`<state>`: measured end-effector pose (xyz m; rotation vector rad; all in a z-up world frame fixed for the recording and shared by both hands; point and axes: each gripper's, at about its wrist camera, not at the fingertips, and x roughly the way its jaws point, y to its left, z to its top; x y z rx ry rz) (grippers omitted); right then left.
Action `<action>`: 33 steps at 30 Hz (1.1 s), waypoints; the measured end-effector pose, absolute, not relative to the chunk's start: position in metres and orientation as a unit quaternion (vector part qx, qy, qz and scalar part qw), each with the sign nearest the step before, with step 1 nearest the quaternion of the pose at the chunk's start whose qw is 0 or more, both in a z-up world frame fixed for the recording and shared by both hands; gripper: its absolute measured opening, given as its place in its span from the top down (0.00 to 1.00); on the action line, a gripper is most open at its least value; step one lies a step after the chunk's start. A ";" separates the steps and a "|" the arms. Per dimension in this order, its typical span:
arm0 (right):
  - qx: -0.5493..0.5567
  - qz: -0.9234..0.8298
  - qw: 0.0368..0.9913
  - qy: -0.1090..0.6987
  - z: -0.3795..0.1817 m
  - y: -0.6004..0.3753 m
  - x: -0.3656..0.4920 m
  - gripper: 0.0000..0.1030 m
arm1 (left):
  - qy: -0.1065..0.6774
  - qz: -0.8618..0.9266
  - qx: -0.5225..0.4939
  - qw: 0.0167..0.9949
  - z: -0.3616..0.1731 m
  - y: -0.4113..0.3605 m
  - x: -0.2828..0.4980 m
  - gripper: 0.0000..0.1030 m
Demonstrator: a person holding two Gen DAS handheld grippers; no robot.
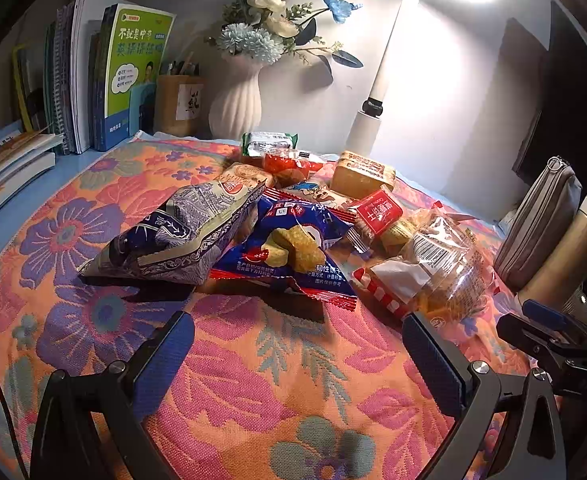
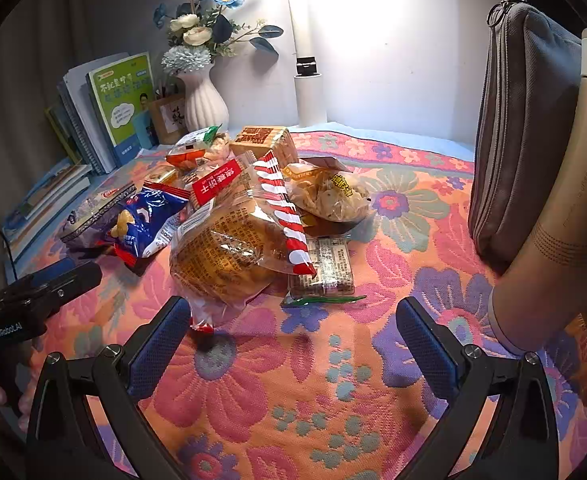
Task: Organize snacks
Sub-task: 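Approach the blue-and-white cracker bag with the left tool, then grasp the blue-and-white rice cracker bag with the left tool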
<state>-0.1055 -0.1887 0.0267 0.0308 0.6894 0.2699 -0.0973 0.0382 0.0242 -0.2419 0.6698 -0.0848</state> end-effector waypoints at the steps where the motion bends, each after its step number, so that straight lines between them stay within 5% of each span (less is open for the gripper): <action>1: 0.015 0.132 0.932 0.337 0.027 -0.189 -0.105 0.00 | 0.328 -0.042 -0.119 0.936 0.024 0.038 -0.097 0.00; 18: 0.005 0.141 0.928 0.345 0.031 -0.183 -0.103 0.00 | 0.309 -0.049 -0.107 0.944 0.060 0.079 -0.116 0.00; 27: 0.045 0.168 0.914 0.367 0.049 -0.170 -0.091 0.00 | 0.371 -0.068 -0.032 0.925 0.072 0.109 -0.061 0.00; 33: 0.071 0.142 0.905 0.396 0.046 -0.172 -0.074 0.00 | 0.415 -0.084 -0.102 0.900 0.053 0.127 -0.020 0.00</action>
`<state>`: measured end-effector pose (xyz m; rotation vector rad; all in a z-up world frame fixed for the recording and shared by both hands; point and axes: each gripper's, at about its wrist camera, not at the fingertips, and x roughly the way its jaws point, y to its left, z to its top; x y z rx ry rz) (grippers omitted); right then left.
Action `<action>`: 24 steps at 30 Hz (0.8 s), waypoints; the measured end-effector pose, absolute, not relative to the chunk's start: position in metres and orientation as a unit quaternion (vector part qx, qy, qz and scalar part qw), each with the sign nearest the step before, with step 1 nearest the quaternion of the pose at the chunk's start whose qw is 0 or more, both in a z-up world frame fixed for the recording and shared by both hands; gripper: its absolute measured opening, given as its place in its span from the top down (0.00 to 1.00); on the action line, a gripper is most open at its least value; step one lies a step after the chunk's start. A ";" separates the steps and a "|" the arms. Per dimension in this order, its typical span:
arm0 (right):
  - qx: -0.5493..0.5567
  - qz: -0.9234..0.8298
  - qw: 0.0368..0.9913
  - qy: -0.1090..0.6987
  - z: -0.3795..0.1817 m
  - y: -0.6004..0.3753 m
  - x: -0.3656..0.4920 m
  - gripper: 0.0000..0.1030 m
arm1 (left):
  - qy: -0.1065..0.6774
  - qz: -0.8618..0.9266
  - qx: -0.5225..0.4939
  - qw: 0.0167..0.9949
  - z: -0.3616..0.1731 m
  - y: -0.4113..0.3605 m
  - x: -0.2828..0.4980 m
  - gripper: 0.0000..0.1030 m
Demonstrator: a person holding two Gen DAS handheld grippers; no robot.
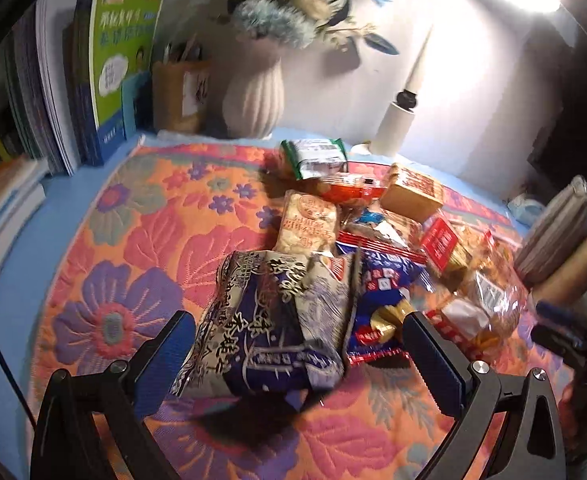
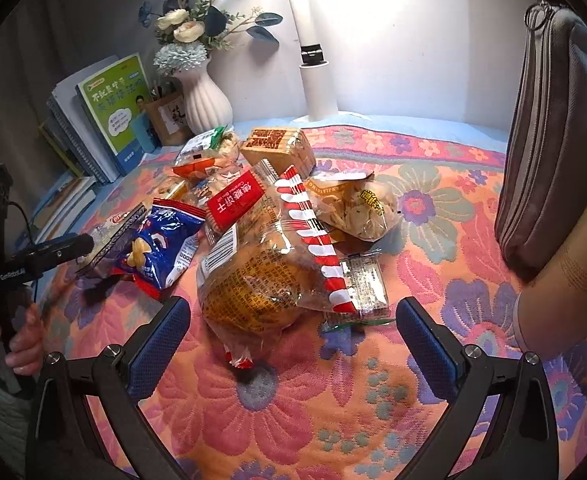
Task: Organize snacks
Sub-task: 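Grasp the blue-and-white rice cracker bag with the left tool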
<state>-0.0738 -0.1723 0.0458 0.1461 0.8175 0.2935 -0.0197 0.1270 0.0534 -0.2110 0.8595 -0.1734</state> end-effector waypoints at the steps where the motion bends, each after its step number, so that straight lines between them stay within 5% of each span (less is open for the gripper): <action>1: 0.079 0.143 0.902 0.400 0.045 -0.174 -0.071 0.00 | 0.420 -0.086 -0.113 0.896 0.051 0.130 -0.015 0.01; 9: 0.124 0.139 0.878 0.442 0.033 -0.173 -0.074 0.09 | 0.433 -0.083 -0.120 0.890 0.038 0.135 0.007 0.04; 13: 0.172 0.169 0.846 0.475 0.019 -0.172 -0.062 0.27 | 0.444 -0.097 -0.131 0.881 0.027 0.135 0.013 0.09; 21: 0.214 0.170 0.839 0.470 0.013 -0.159 -0.039 0.27 | 0.439 -0.089 -0.102 0.888 0.027 0.128 0.011 0.24; 24: 0.202 0.159 0.846 0.467 0.011 -0.150 -0.036 0.27 | 0.428 -0.088 -0.096 0.895 0.033 0.127 0.006 0.38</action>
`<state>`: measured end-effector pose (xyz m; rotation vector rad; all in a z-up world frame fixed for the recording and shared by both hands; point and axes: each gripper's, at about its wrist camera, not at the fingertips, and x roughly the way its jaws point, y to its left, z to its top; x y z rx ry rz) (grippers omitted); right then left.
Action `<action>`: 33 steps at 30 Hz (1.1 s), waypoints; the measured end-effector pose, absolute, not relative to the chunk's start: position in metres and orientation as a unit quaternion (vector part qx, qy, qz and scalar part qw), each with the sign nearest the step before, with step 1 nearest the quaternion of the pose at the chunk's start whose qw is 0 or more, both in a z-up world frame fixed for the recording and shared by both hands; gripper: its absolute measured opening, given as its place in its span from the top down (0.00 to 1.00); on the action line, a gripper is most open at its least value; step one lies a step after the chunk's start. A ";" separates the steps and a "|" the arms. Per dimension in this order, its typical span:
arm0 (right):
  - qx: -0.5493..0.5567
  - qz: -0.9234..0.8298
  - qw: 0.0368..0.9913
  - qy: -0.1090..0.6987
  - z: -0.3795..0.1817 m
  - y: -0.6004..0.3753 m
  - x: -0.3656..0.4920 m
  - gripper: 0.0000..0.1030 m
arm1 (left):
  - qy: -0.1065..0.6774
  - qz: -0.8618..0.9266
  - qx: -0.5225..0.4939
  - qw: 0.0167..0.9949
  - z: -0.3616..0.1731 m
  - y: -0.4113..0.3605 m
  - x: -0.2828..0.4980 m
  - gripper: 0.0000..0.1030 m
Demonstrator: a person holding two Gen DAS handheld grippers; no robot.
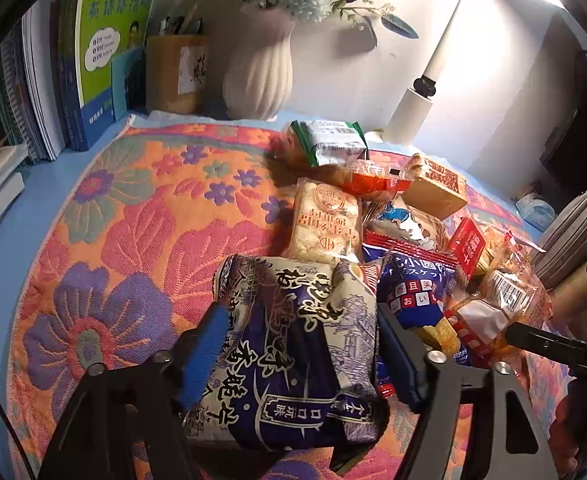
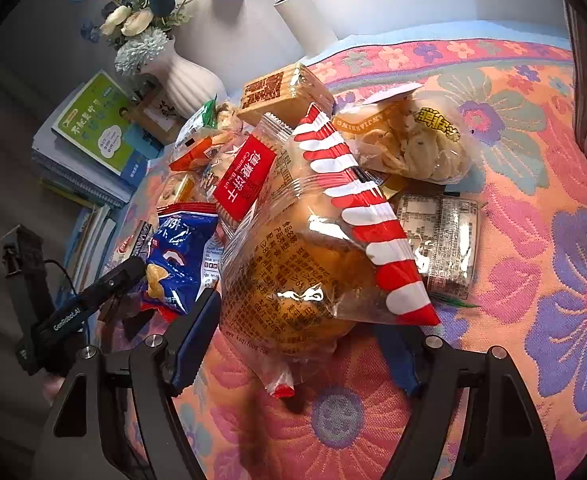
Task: Organize snacks
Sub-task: 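Grasp the blue-and-white rice cracker bag with the left tool, then place the cracker bag with the left tool on the plate while the right places bread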
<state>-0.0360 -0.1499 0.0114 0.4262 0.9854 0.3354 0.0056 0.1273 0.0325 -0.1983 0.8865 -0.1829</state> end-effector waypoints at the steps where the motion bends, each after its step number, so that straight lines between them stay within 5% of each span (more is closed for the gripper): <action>1: 0.200 0.158 0.847 0.466 0.011 -0.148 -0.035 0.27 | 0.419 -0.092 -0.096 0.898 0.037 0.127 0.002 0.45; 8: 0.171 0.154 0.869 0.437 0.015 -0.141 -0.042 0.48 | 0.403 -0.083 -0.094 0.907 0.051 0.127 -0.013 0.56; 21: 0.156 0.179 0.877 0.418 0.037 -0.148 -0.086 0.51 | 0.395 -0.087 -0.105 0.908 0.063 0.127 -0.049 0.58; 22: 0.152 0.181 0.877 0.419 0.037 -0.148 -0.089 0.51 | 0.398 -0.084 -0.095 0.908 0.060 0.123 -0.051 0.55; 25: 0.142 0.182 0.877 0.421 0.035 -0.147 -0.095 0.51 | 0.420 -0.061 -0.069 0.903 0.046 0.111 -0.049 0.26; 27: 0.136 0.185 0.877 0.422 0.034 -0.146 -0.098 0.51 | 0.420 -0.051 -0.064 0.904 0.039 0.107 -0.046 0.25; 33: 0.128 0.198 0.879 0.414 0.036 -0.148 -0.107 0.51 | 0.411 -0.036 -0.031 0.910 0.041 0.099 -0.047 0.52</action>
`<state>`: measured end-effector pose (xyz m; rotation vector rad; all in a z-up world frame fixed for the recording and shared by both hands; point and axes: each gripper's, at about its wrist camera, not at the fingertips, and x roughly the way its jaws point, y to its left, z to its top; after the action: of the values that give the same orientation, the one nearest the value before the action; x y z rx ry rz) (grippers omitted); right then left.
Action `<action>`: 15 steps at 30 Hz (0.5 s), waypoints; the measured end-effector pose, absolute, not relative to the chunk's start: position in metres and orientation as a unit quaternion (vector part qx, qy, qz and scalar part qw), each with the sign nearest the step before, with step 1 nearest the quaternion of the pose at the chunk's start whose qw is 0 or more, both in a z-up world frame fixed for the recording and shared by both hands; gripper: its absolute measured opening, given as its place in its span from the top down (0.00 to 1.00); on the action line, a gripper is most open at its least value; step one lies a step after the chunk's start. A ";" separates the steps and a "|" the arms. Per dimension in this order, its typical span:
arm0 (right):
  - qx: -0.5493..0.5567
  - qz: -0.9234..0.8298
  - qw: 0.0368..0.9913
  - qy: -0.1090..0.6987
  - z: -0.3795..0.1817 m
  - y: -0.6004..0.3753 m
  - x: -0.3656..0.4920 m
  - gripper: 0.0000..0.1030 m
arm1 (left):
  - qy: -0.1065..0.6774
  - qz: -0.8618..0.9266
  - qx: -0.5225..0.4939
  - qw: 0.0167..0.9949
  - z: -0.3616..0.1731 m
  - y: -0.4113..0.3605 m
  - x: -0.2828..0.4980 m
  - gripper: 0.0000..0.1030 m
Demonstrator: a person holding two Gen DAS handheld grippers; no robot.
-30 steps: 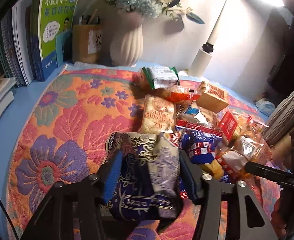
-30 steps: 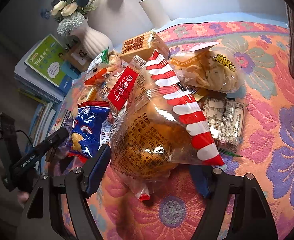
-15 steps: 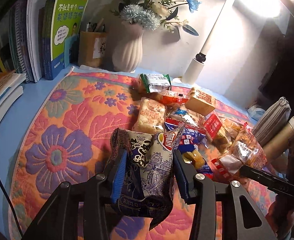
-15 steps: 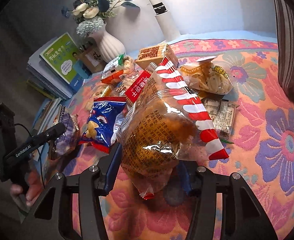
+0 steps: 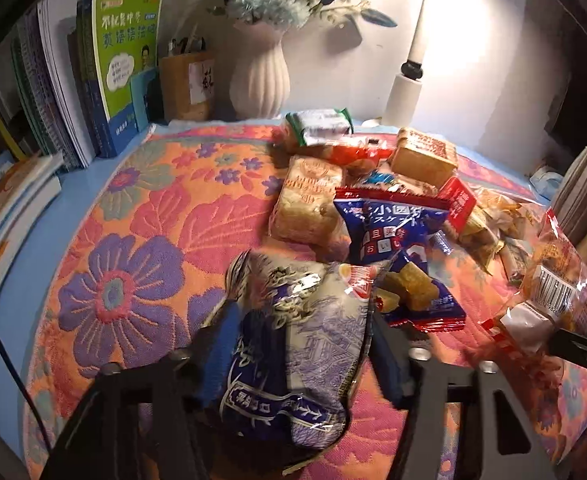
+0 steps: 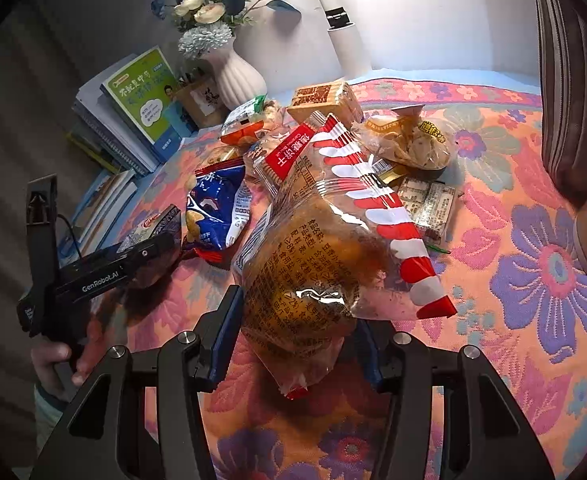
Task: Organize snacks
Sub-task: 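Place the cracker bag with the left tool on the plate while the right places bread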
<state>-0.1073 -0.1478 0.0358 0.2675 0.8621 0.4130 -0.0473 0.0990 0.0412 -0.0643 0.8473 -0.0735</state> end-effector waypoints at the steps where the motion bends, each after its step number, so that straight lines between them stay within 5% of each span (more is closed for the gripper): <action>1: 0.129 0.202 0.881 0.409 0.038 -0.149 -0.109 0.51 | 0.406 -0.033 -0.026 0.913 0.046 0.097 -0.051 0.56; 15: 0.132 0.198 0.900 0.365 0.075 -0.189 -0.158 0.51 | 0.322 -0.165 -0.056 0.931 0.119 0.013 -0.108 0.58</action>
<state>-0.1579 -0.1885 0.0754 0.2721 0.7559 0.4105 -0.1077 0.0130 0.1194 -0.1150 0.6589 -0.3376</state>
